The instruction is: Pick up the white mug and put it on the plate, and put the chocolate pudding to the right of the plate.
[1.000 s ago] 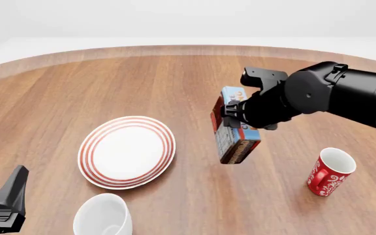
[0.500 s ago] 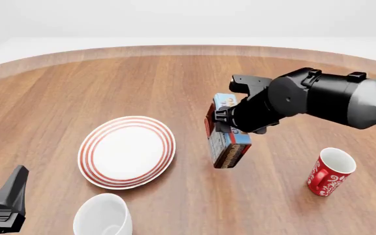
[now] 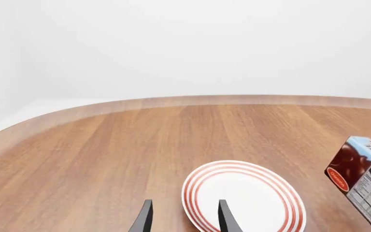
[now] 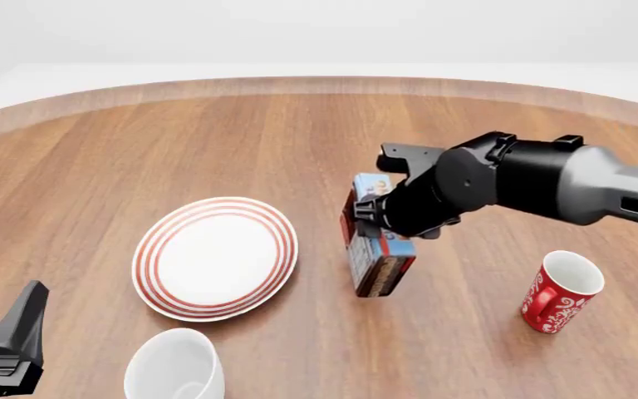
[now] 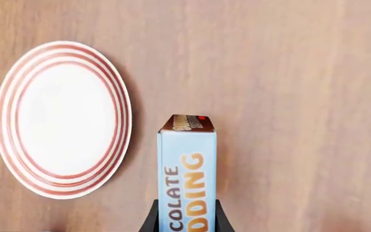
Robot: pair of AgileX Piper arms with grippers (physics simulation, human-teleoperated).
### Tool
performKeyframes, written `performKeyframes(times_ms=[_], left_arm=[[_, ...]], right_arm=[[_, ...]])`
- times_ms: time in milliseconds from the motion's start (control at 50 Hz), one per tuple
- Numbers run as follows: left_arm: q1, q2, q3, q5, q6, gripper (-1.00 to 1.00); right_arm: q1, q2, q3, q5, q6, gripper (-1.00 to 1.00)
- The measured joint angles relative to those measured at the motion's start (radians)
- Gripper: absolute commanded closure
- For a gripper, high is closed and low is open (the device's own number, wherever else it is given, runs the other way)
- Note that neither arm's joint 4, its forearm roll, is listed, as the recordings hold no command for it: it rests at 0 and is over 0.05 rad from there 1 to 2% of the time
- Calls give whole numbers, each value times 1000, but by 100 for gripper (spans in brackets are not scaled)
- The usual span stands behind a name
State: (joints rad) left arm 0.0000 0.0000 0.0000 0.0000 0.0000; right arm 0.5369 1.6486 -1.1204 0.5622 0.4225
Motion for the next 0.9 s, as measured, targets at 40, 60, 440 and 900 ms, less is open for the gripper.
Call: performKeyframes(times_ms=[40, 60, 440, 900], left_arm=[[0, 0, 0, 0, 0, -100], [0, 0, 0, 0, 0, -100], [0, 0, 0, 0, 0, -100], [0, 0, 0, 0, 0, -100]], right_arm=[[2, 4, 1, -3, 1, 100], [3, 6, 1, -4, 1, 100], [13, 39, 14, -30, 7, 100], [12, 72, 22, -52, 10, 100]])
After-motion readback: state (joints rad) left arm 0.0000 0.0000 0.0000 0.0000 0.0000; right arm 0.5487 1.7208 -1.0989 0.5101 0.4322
